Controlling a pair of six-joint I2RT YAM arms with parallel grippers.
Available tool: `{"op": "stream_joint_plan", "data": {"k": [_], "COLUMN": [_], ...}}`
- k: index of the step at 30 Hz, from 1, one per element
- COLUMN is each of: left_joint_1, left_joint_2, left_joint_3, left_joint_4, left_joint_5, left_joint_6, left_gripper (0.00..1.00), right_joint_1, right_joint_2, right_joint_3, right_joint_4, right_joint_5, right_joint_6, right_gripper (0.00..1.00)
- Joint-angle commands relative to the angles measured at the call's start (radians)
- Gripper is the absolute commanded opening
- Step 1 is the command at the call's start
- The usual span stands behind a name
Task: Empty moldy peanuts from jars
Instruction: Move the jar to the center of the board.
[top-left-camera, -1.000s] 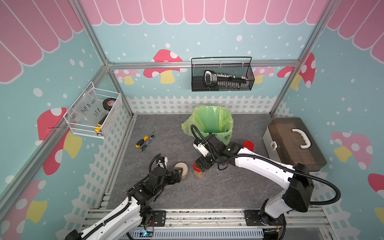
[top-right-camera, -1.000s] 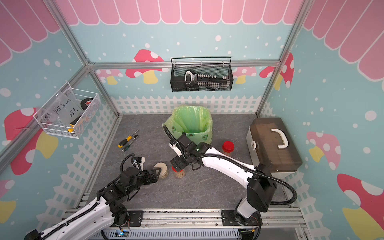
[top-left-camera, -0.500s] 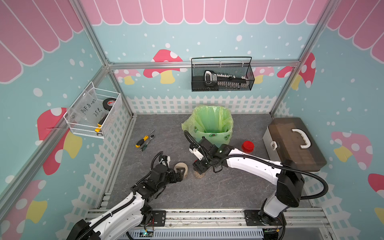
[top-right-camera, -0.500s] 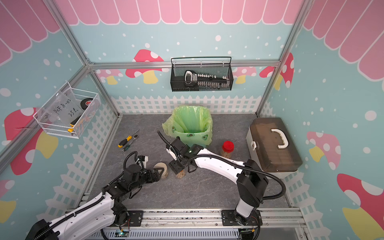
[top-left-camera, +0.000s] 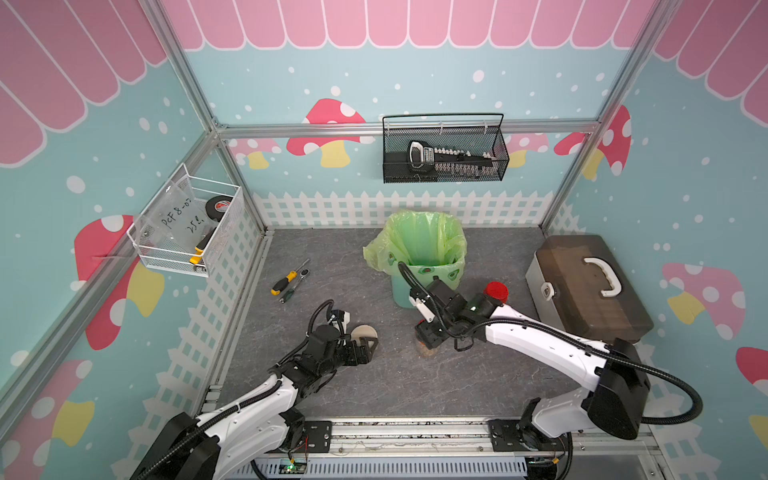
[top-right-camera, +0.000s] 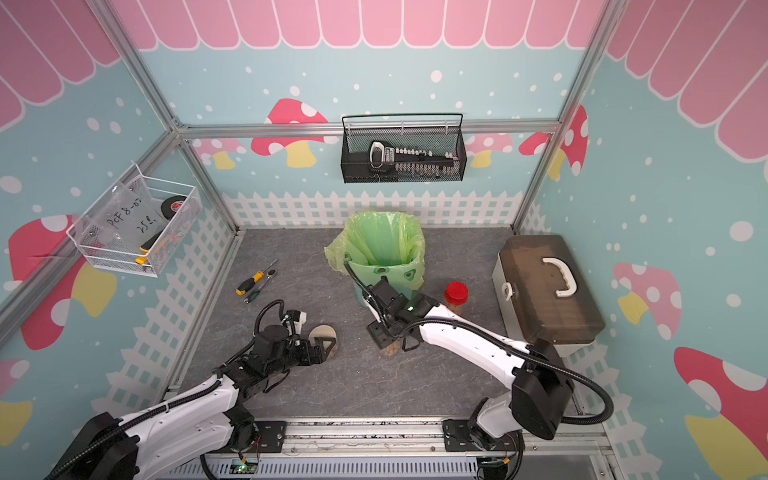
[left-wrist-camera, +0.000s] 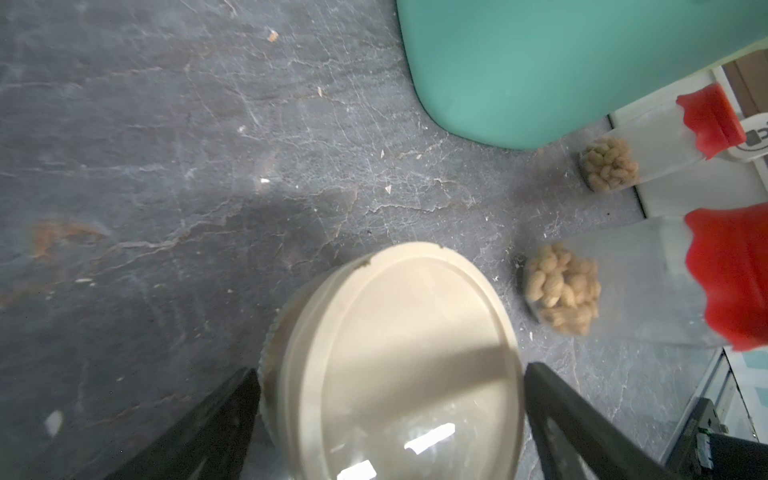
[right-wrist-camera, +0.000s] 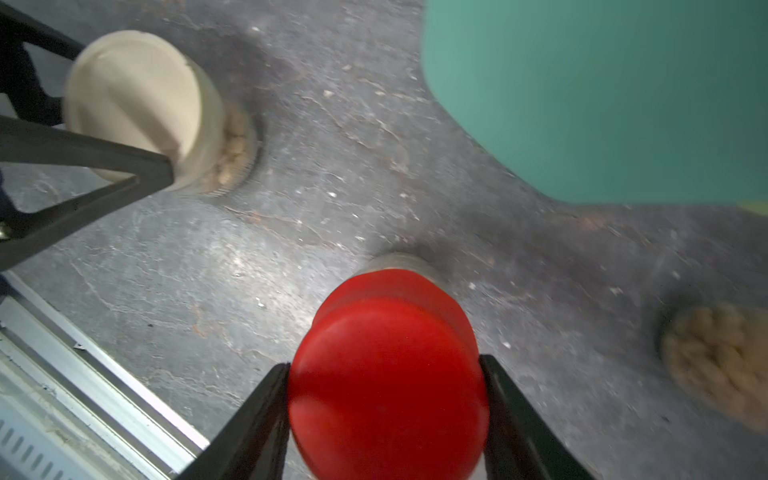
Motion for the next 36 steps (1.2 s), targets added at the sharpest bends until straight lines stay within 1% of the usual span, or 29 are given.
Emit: {"op": "stream_joint_plan", "data": {"k": [1, 5, 8, 13, 17, 20, 24, 27, 31, 34, 36], "left_joint_1": [0.001, -0.025, -0.062, -0.091, -0.1, -0.102, -0.101, -0.102, -0.101, -0.102, -0.101], "left_joint_2": [0.051, 0.129, 0.191, 0.267, 0.283, 0.238, 0.102, -0.003, -0.109, -0.166, -0.195], "left_joint_3": [0.041, 0.083, 0.127, 0.184, 0.203, 0.185, 0.14, 0.115, 0.086, 0.051, 0.027], "left_joint_4": [0.087, 0.151, 0.172, 0.175, 0.168, 0.161, 0.119, 0.06, -0.005, -0.016, -0.022], "left_joint_5": [0.075, 0.11, 0.116, 0.131, 0.152, 0.114, 0.031, -0.02, -0.063, -0.091, -0.11], "left_joint_6": [0.014, 0.012, 0.021, 0.036, 0.056, 0.054, 0.054, 0.066, 0.084, 0.069, 0.046], "left_gripper": [0.97, 0.97, 0.97, 0.97, 0.97, 0.98, 0.98, 0.99, 0.99, 0.99, 0.99], "right_joint_1": [-0.103, -0.236, -0.31, -0.377, -0.396, -0.401, -0.403, -0.403, -0.403, -0.398, -0.396], "right_joint_2": [-0.112, -0.199, -0.22, -0.221, -0.214, -0.215, -0.248, -0.277, -0.313, -0.362, -0.389], "right_joint_3": [-0.065, -0.131, -0.163, -0.205, -0.208, -0.207, -0.207, -0.2, -0.166, -0.107, -0.057], "right_joint_4": [-0.056, -0.067, -0.061, -0.023, -0.011, -0.011, -0.025, -0.048, -0.089, -0.142, -0.181], "right_joint_5": [0.024, 0.026, 0.007, -0.021, -0.032, -0.036, -0.036, -0.034, -0.032, -0.022, -0.058], "right_joint_6": [-0.006, -0.041, -0.057, -0.07, -0.07, -0.069, -0.062, -0.063, -0.072, -0.107, -0.137], "right_gripper": [0.58, 0.58, 0.58, 0.59, 0.65, 0.71, 0.81, 0.85, 0.87, 0.82, 0.81]}}
